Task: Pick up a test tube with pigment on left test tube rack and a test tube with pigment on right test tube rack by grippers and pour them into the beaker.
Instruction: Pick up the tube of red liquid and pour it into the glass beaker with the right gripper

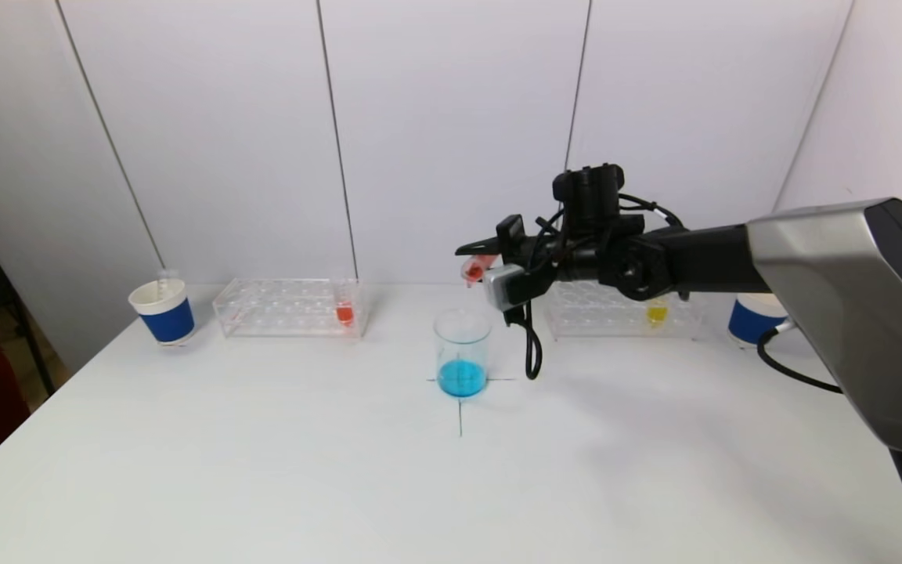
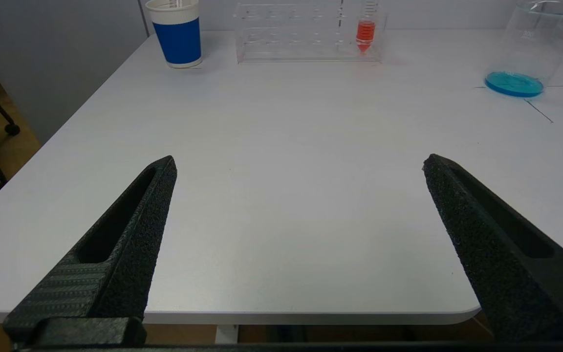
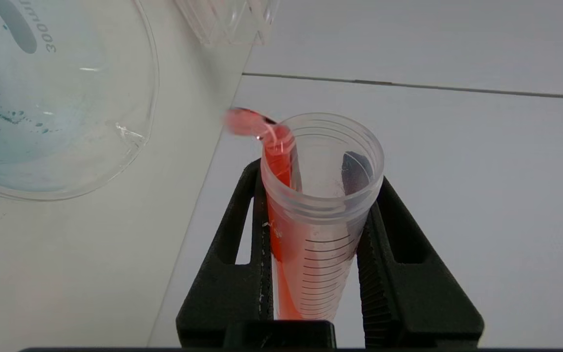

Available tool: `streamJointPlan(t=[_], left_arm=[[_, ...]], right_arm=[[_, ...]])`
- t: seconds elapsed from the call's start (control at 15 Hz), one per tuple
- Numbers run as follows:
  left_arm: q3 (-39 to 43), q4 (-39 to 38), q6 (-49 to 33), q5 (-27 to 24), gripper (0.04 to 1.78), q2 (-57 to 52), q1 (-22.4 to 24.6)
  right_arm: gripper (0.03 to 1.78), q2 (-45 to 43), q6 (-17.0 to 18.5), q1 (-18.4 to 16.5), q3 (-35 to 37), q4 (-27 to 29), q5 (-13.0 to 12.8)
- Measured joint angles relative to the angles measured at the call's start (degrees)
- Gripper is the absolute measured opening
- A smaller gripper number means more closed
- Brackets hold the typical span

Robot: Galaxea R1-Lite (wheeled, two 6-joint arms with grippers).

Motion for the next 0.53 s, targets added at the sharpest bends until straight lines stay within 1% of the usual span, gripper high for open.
streamJointPlan(t=[0.13,0.53], left_arm=[[0.0,0.0,0.0,0.0,1.76,0.0,0.0],[0.0,0.0,0.0,0.0,1.76,0.0,0.0]], right_arm=[[0.55,-0.1,-3.3,0.0,-1.1,2.5,-1.4],[0.55,-0.3,-6.5,0.9,-1.8,2.8,-3.7]])
